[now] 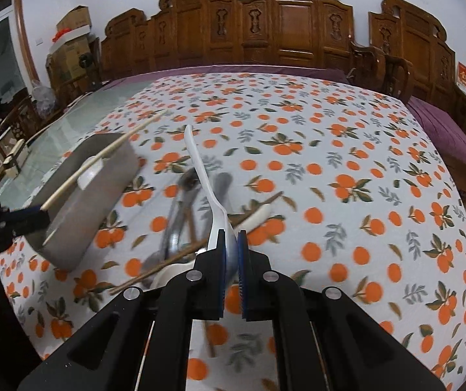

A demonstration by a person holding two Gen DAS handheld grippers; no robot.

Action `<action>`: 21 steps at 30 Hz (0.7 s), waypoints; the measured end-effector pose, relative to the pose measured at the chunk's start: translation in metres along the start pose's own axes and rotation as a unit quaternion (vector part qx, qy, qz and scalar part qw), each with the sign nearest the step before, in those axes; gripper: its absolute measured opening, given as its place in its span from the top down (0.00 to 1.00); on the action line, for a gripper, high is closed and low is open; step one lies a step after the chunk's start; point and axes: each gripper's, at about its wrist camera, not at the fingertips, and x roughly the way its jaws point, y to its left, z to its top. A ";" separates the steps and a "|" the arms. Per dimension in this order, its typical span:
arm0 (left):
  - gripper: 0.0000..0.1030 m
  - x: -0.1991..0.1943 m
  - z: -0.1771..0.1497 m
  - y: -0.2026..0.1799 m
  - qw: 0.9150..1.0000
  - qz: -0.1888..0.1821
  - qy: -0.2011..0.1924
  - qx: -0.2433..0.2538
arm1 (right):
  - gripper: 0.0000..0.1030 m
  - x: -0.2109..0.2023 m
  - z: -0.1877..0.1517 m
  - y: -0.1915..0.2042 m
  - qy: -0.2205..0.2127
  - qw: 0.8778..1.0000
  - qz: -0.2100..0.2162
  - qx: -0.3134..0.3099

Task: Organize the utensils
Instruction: 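Grasp a chopstick with the left gripper while the right gripper carries the spoon toward the tray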

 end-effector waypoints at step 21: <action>0.96 -0.007 -0.021 0.067 0.996 0.056 0.028 -0.069 | 0.93 -0.004 -0.008 0.044 -0.001 0.999 0.031 -0.030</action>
